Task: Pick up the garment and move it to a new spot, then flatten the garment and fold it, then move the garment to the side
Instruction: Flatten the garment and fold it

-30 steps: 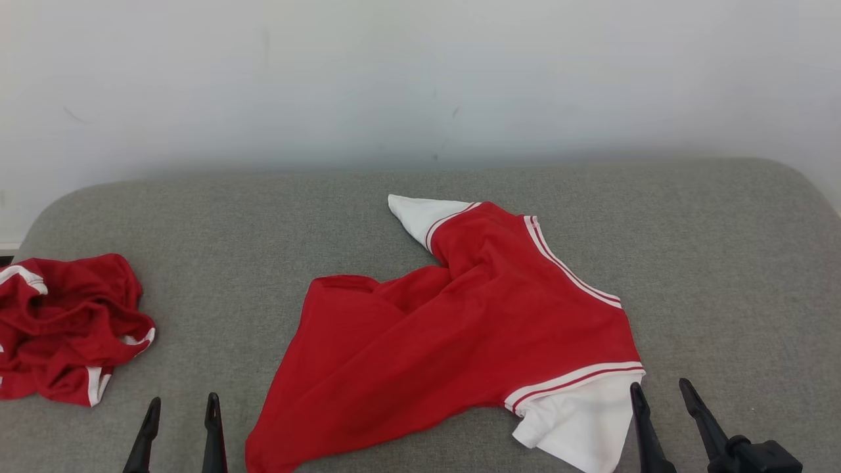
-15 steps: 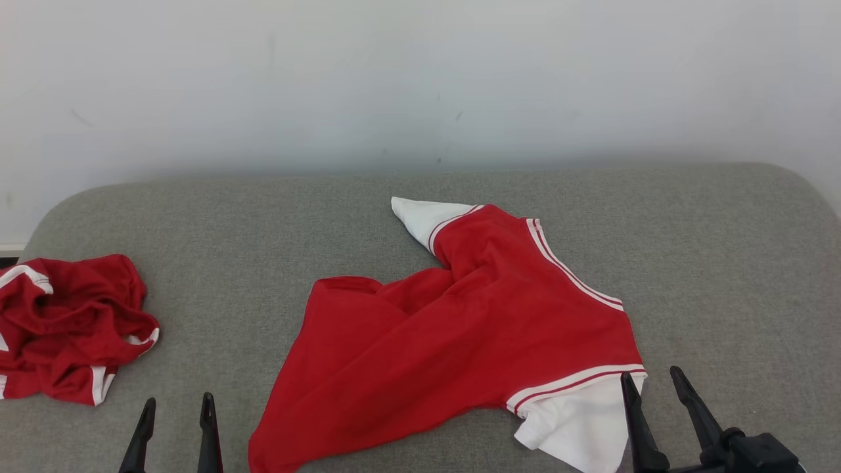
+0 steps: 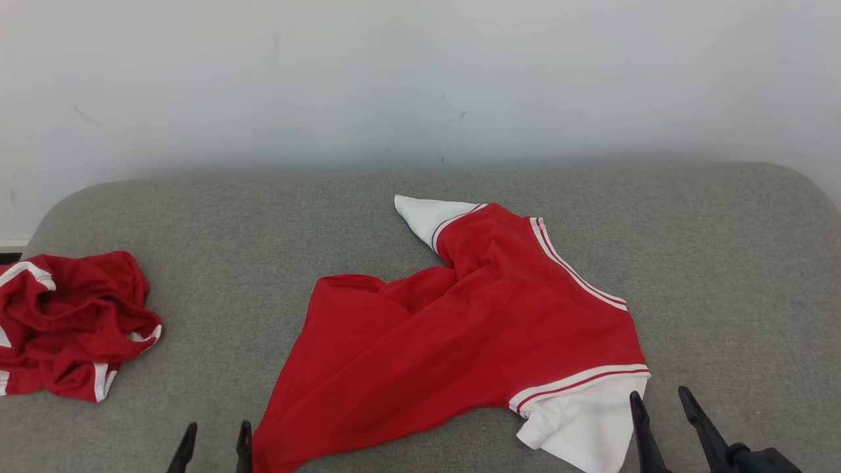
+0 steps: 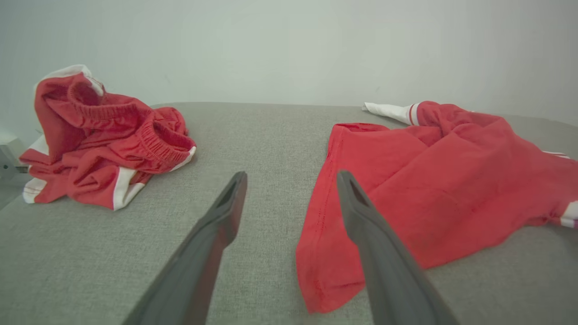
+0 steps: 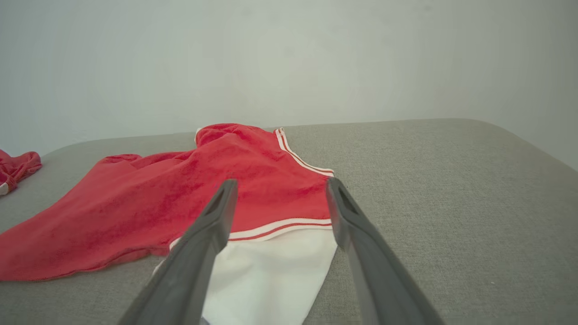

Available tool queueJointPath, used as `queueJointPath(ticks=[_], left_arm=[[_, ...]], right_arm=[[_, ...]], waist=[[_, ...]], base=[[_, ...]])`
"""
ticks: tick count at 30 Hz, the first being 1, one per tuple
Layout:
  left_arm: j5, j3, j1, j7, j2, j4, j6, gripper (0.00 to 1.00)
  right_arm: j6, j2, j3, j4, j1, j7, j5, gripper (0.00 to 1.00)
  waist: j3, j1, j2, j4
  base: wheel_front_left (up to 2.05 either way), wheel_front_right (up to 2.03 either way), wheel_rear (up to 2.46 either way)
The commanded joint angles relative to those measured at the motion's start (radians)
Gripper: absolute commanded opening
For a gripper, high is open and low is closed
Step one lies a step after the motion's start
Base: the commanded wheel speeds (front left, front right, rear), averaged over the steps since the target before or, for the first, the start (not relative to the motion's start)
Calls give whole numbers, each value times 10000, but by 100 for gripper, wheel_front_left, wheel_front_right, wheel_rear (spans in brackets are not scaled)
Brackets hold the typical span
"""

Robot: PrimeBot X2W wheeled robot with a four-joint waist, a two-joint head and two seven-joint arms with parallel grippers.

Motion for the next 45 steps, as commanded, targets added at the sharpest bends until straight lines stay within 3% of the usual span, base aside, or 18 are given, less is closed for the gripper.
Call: queueJointPath(ticks=[1,26,27,29,31,32,33,34,39,45], left_arm=[[-46,-115,-38,-30,-3,217,-52,100],[-953,-1278,-1916,-25,-138,4376,-314,100],[-1027,-1431,-1950,-24,-166,4582,-318,85],[-1231,-1692,-2076,-17,-218,4881,-322,68],[-1575,-2010,-2149,20,-278,5192,-325,11],[-1662,-2141,-2225,22,-271,5304,-326,0],[-1776,-2296,-2256,21,-261,5405,-325,0],[-1914,-2390,-2291,19,-238,5466,-325,0],[-2298,-2403,-2438,0,-16,5151,-324,0],[-2334,-1953,-2548,-28,317,3563,-323,0]], right_arm=[[-23,-88,-37,159,122,45,59,100],[-24,220,413,3588,-1259,38,248,100],[-24,245,475,3750,-1339,70,247,100],[-24,304,539,4127,-1413,243,277,100],[-24,383,680,4397,-1483,340,413,100],[-24,418,749,4501,-1512,342,474,49],[-22,449,817,4591,-1546,349,575,10],[-22,468,871,4673,-1576,356,657,0],[-24,380,991,4648,-1894,181,955,0],[-24,141,850,3450,-2152,-4,1514,0]], waist=[[85,0,0,1],[987,0,0,91],[988,0,0,90],[998,0,0,96],[981,0,0,106],[970,0,0,104],[958,0,0,96],[943,0,0,86],[893,0,0,9],[950,0,0,-71]], base=[[0,0,0],[0,0,0],[0,0,0],[0,0,0],[0,0,0],[0,0,0],[0,0,0],[0,0,0],[0,0,0],[0,0,0]])
